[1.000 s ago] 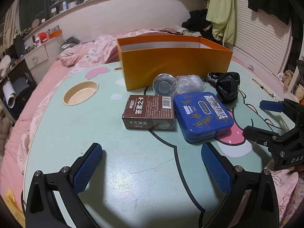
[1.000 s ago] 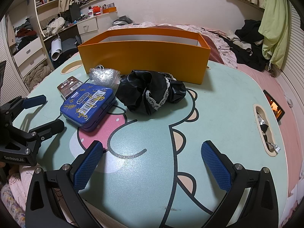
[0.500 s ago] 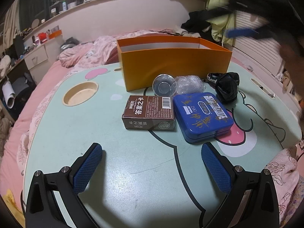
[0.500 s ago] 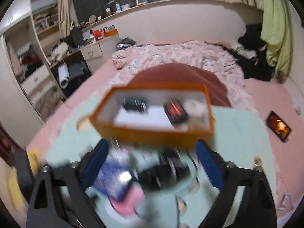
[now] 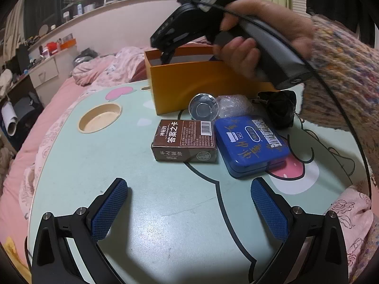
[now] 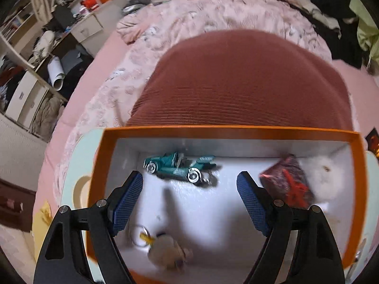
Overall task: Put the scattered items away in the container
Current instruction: 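Reach the right gripper into the orange box toward the green toy car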
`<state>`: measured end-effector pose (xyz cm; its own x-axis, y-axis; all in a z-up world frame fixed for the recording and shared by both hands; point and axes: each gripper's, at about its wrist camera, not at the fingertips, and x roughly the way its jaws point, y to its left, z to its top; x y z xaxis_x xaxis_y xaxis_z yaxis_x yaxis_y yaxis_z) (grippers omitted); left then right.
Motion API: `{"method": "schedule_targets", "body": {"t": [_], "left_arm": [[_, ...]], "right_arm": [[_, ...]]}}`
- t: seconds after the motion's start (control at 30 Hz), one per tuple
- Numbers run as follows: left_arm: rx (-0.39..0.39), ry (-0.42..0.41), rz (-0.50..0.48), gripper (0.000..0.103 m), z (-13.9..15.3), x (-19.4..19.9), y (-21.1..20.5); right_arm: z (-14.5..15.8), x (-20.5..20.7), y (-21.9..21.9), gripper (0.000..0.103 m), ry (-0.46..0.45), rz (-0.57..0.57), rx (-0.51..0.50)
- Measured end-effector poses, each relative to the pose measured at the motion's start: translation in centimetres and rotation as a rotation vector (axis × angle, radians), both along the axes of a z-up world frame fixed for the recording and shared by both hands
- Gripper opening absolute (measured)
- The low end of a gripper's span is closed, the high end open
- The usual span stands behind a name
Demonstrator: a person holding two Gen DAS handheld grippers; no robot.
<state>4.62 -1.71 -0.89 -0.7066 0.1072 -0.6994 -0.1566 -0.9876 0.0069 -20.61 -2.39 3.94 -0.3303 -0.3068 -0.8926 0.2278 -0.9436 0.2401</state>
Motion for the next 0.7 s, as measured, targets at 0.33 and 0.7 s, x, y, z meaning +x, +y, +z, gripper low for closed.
{"method": "schedule_targets", "body": {"t": [0.33, 0.7], "left_arm": [[0.001, 0.0, -0.001, 0.103, 0.0, 0.0, 0.0], [0.002, 0.001, -0.001, 0.103, 0.0, 0.0, 0.0]], "right_arm": [[-0.8, -1.1, -0.5, 0.072, -0.077, -0.026, 0.005], [0.5, 0.7, 0.3, 0.019, 0.001, 0.042, 0.001]]}}
